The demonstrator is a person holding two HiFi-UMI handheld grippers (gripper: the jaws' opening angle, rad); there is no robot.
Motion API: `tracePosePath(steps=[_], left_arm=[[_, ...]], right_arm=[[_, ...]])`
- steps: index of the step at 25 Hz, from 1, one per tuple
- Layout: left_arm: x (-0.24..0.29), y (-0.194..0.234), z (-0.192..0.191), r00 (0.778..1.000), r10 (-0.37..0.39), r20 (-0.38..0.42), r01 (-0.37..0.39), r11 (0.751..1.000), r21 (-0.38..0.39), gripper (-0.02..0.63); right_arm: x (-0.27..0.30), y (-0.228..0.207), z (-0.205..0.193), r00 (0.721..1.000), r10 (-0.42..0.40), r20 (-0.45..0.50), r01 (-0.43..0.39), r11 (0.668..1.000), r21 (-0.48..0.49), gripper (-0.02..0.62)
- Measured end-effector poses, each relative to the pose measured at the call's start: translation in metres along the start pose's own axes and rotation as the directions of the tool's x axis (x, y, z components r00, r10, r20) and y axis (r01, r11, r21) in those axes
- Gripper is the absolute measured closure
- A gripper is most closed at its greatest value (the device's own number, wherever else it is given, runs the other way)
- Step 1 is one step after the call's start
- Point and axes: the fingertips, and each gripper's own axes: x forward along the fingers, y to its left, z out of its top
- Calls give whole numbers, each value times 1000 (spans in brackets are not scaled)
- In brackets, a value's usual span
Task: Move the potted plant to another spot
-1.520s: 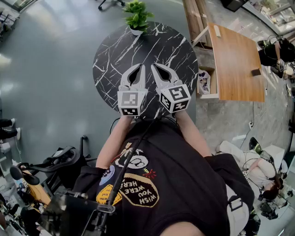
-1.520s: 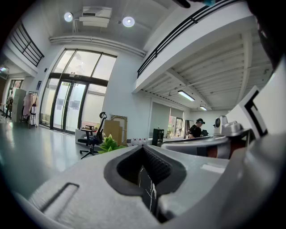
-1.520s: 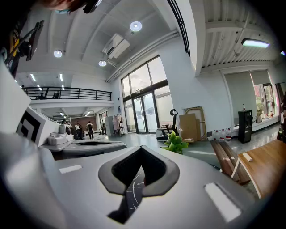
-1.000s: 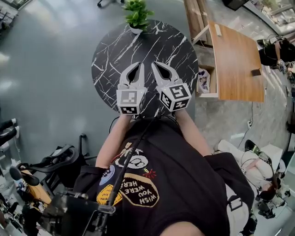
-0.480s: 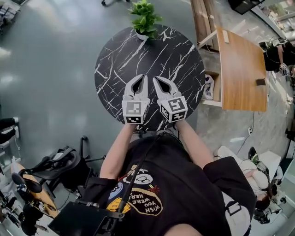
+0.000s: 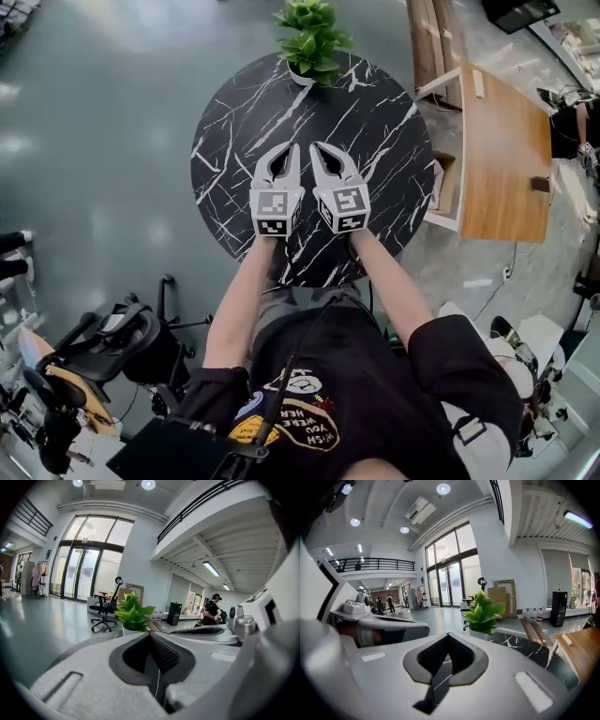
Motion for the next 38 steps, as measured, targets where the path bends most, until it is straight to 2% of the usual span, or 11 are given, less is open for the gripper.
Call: tracePosePath(steps=[3,12,13,14,16,20,23,27,34,36,38], left_arm=[[20,18,-6,1000,24,-12,-24,999,-29,603],[80,54,-7,999,45,-6,-45,999,-27,603],[84,56,-8,999,45,-5,-45,999,-29,603],[86,58,-8,999,44,-3,-44,999,-31,603],[88,61,-7,999,39,5,-39,999,-35,603],[80,68,-6,999,35,26,-33,998,-60,603],[71,72,-3,998,32,47,-28,996,-81,603],[61,80,1,997,23,69,-17,996,-85,603],[48,83,7,995,9,99,2,994,-111,603],[47,82,7,995,4,99,7,994,-113,603],[47,81,8,995,3,97,8,994,-111,603]], right_arm=[[30,-20,-8,999,-32,9,33,999,-1,594],[124,-81,-26,988,-153,10,153,988,-4,592],[135,-85,-29,988,-155,6,155,988,8,562],[145,-88,-34,988,-153,1,153,988,24,480],[164,-93,-43,986,-167,-7,167,985,42,369],[199,-109,-63,966,-257,-26,258,966,33,208],[221,-121,-61,954,-300,-9,300,954,19,125],[251,-140,-63,947,-320,-30,321,947,24,63],[272,-159,-60,939,-341,-33,341,940,6,48],[273,-161,-59,935,-352,-34,352,936,1,89],[274,-161,-58,935,-353,-36,353,935,-11,92]])
